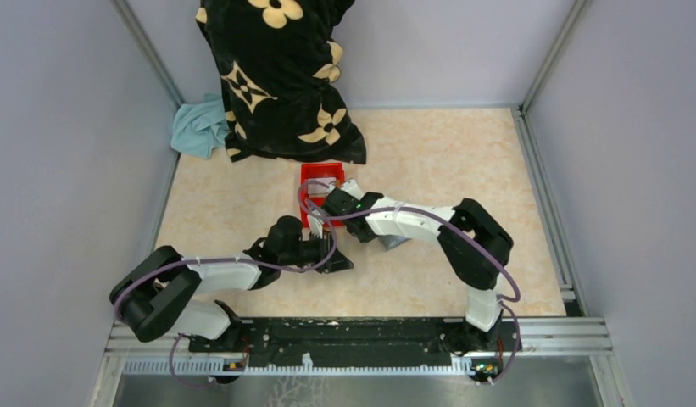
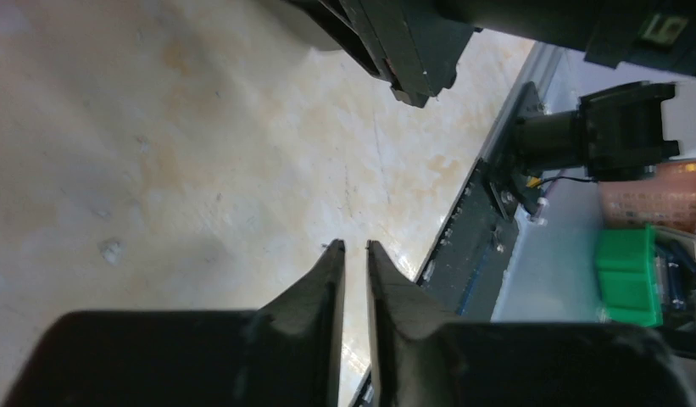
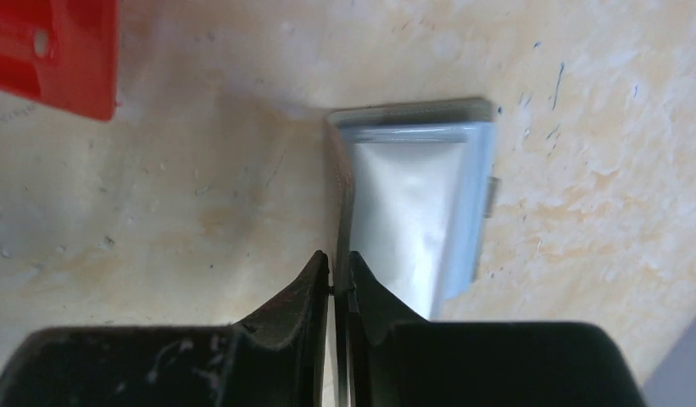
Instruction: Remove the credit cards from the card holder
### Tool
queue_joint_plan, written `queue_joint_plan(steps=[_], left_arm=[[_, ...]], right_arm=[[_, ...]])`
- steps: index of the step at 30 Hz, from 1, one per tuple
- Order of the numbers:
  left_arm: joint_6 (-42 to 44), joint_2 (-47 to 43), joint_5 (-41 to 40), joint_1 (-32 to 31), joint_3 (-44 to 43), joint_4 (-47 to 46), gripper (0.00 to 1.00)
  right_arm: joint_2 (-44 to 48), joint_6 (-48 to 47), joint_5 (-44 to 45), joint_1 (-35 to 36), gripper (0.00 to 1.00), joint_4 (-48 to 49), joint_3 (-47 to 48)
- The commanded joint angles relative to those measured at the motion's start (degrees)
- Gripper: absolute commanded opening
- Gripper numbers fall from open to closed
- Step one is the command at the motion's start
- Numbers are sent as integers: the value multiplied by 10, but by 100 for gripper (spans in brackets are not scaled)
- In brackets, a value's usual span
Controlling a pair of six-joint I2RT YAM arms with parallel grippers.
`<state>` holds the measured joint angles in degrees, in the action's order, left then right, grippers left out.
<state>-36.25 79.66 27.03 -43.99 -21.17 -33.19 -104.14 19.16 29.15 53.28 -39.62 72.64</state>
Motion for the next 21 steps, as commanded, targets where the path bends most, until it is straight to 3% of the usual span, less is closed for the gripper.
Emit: queue_joint_plan(steps=[1,4,6,9,12,21], left_arm=[[15,-50,-4,0,18,12,21],[29,-86,-9,0,26,45,21],[42,-107,-24,0,28,78,21],[55,-132,-45,1,37,100,22],[56,-142,-51,0,40,108,22],[27,-131,-42,1,42,89,22]], right_arm=[[-30,15,74,30,12,-57,39],[-24,19,45,43,26,-34,25],[-11,22,14,50,41,-11,13],[11,29,-27,56,53,19,-3],[28,36,-50,63,58,39,-18],[67,80,-65,84,58,75,-59]])
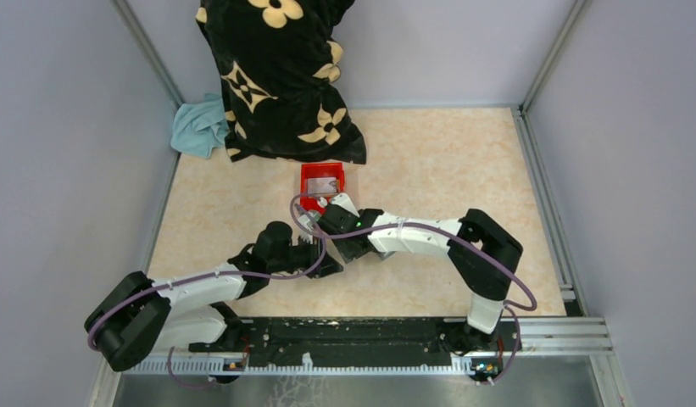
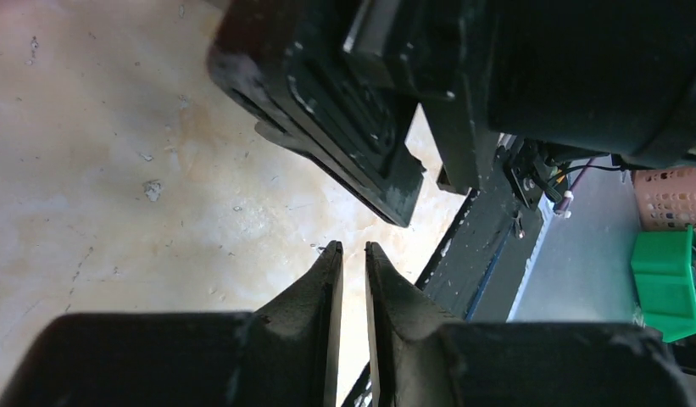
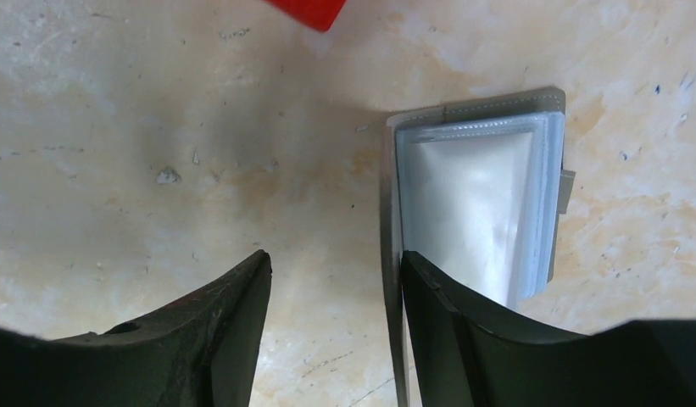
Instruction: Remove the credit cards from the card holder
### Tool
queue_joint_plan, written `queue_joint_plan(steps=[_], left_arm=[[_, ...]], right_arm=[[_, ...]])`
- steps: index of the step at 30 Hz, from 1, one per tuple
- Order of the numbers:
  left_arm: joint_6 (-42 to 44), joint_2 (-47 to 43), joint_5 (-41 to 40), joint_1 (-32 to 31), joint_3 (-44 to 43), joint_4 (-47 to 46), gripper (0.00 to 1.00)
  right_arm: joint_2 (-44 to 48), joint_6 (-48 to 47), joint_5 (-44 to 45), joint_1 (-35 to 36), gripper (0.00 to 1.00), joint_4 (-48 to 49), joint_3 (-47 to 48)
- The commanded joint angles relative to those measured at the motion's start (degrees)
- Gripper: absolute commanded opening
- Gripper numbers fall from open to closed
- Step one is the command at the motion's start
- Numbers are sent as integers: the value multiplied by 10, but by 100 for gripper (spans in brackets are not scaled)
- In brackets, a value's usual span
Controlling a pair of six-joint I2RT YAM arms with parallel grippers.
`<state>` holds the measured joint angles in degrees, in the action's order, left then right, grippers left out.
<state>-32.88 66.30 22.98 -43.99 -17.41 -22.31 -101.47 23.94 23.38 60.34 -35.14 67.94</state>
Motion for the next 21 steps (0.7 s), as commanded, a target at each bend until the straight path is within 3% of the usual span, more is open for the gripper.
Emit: queue_joint_plan(steps=[1,7,13,21], left_arm=[[-9,2,-4,1,5,-20,22],[-13,-13,-3,0,5,-18,22],[-13,-17,-6,0,1,-12,23],[-28,-14,-16,0,1,-25,24]], right_arm=[[46,38,-1,20,58,28,-16],[123,62,16,28,59,22,-45],[187,59,-48,28,60,63,-83],[204,84,-114,28,55,131,-158]])
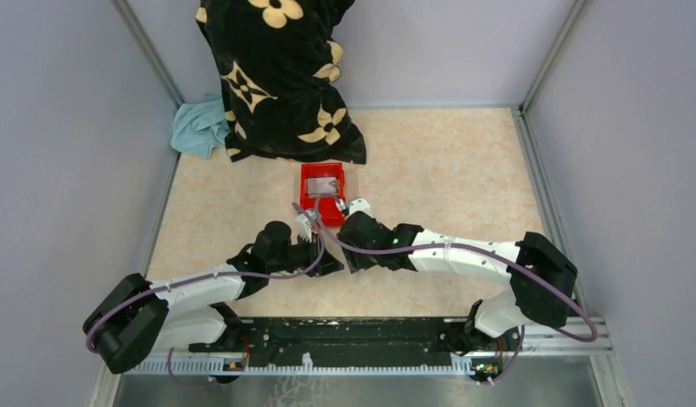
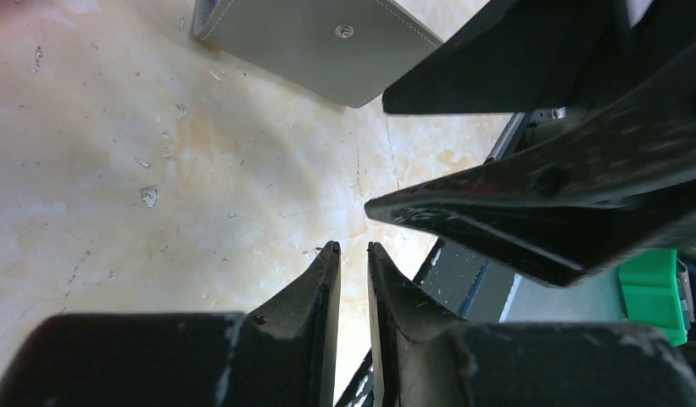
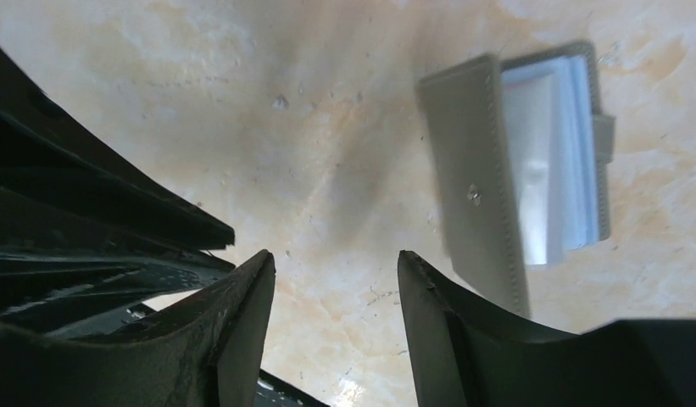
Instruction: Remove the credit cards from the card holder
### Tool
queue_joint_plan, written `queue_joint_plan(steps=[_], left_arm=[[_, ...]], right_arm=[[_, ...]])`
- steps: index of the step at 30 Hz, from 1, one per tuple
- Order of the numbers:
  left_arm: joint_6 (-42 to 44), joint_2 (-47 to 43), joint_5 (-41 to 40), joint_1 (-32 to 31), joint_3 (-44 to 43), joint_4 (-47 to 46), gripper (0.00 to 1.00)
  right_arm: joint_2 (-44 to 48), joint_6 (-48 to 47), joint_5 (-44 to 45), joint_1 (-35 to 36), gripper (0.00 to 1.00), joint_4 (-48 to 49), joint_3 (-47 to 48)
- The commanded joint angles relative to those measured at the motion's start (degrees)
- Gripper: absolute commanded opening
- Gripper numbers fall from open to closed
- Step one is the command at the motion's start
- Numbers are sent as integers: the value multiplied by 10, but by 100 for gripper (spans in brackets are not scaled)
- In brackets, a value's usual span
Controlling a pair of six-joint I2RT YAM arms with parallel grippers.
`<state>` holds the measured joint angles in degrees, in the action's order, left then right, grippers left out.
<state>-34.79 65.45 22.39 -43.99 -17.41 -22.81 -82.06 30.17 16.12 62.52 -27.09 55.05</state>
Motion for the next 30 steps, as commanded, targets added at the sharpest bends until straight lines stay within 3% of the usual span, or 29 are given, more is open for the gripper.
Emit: queue_joint_plan(steps=[1,9,10,12,13,18,24,30], left_arm=[[-9,-5,-10,0,-1,-20,24],[-14,-20,-20,0,-6,-21,26],[-14,-22,-22,0,-9,-19,26],[-16,-25,-30,0,-21,-16,26],[-17,-26,-35,0,-30,-13,26],[-1,-4,-60,-4,-109,25,26],[-3,56,-59,-7,-185,27,42],[-16,60,-79,-7,-176,31,56]], right_arm=[[12,29,-43,6,55,55,-38],[154,35,-8,-16,51,51,-68],[174,34,-16,-34,44,49,-72],[215,40,-43,-104,5,53,-98],[232,44,-57,-138,0,53,-109],[252,18,-84,-243,0,55,-140],[170,3,-113,-246,0,107,-150],[127,8,-155,-229,0,168,-177]])
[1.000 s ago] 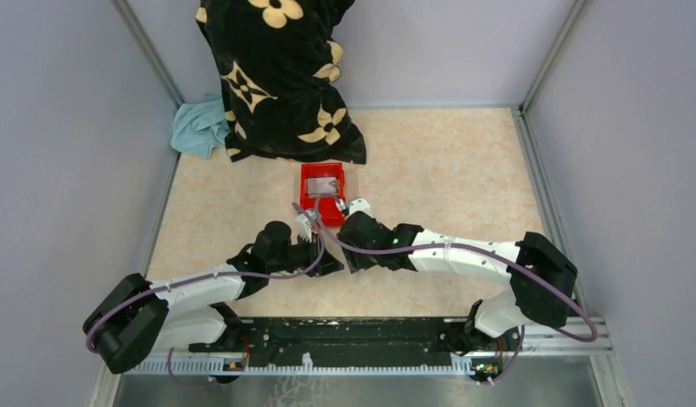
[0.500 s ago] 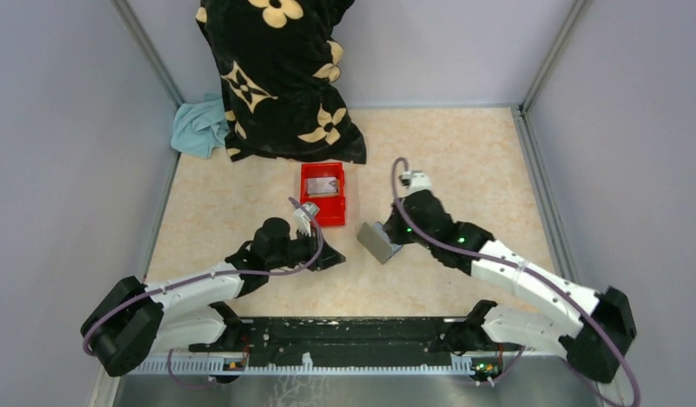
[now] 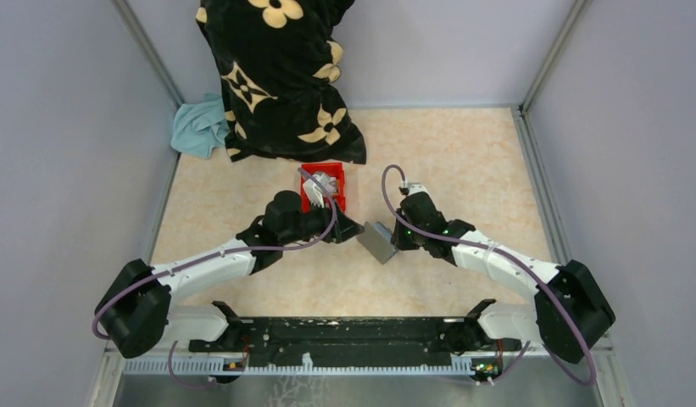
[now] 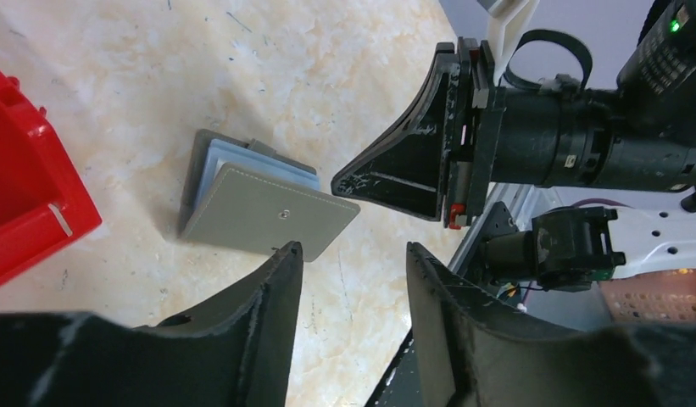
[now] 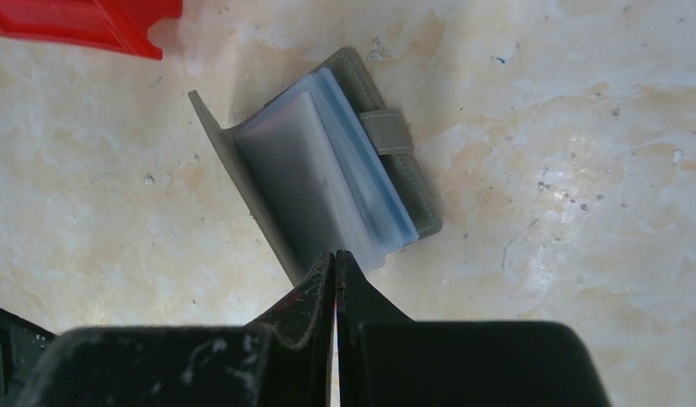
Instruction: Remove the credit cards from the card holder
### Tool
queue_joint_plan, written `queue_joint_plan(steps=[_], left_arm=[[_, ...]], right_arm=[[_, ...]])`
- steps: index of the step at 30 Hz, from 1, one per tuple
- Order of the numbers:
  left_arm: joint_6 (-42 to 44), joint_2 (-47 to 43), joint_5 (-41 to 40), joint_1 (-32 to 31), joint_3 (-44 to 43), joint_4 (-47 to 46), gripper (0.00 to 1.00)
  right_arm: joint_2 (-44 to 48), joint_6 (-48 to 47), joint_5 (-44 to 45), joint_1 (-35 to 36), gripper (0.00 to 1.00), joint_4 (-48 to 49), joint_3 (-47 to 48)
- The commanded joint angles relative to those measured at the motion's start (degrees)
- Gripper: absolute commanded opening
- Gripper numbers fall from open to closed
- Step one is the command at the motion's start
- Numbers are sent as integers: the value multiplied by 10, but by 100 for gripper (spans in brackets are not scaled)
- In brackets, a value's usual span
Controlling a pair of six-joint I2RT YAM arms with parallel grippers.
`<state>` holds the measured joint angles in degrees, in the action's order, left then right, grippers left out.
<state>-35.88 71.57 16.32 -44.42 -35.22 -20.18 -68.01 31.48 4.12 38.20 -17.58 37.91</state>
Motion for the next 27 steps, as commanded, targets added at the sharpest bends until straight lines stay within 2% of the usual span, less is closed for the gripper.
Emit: queue_joint_plan(steps=[1,4,7,11,20,27], left_arm=[[-8,-4,-25,-3,6,9,62],[-15,-17,-50,-3,18,26,74],[-22,-28,-71,-3,26,42,77],[-32,-33,-77,-3,28,49,76],[-50,-20,-69,-4,33,54,72],[-36,-31,-76,-4,31,81,65]], right_arm=[[-15,-1,-34,25,0,81,-9],[-23,15,-31,60,0,97,-14],[-30,34,-22,96,0,102,-10],[-44,47,-13,134,0,115,-3],[-118,56,-12,163,0,151,8],[-110,47,14,163,0,132,43]])
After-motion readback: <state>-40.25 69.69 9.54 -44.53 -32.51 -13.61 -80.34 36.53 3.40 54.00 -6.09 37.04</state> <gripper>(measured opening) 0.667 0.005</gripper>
